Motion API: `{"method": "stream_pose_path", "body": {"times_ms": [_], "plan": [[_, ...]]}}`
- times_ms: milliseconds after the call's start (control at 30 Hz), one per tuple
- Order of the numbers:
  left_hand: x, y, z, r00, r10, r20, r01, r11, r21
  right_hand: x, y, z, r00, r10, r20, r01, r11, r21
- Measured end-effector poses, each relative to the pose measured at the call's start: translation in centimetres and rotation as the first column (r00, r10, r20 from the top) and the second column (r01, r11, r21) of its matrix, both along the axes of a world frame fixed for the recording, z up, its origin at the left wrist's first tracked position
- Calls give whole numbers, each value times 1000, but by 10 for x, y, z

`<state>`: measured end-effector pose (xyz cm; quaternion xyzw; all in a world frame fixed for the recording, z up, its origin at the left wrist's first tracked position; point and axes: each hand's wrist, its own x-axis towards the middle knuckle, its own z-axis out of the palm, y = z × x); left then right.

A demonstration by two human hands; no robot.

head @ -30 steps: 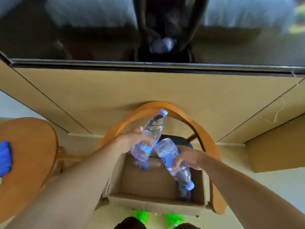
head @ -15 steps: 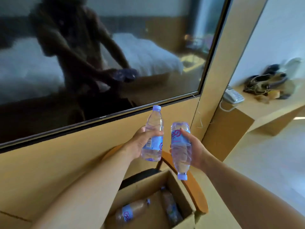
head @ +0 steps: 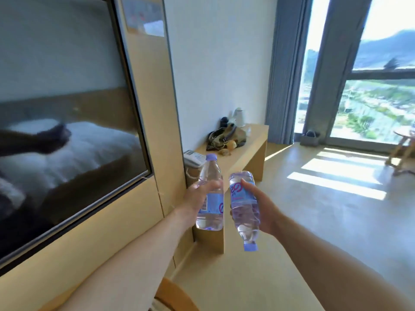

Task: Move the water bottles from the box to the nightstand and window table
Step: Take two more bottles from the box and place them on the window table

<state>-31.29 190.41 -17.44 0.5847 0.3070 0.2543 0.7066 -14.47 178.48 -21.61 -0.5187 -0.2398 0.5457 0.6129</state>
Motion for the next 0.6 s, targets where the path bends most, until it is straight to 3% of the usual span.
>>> {"method": "stream_pose_path", "body": {"times_ms": [367,600], "plan": [[274,-130,27,912,-409,29,408,912,42,216,-185,43,954,-300,9,299,952,64],[404,-206,21,823,-562,-79,568,817,99,313,-268,32,860,-509,-41,511,858,61]]}}
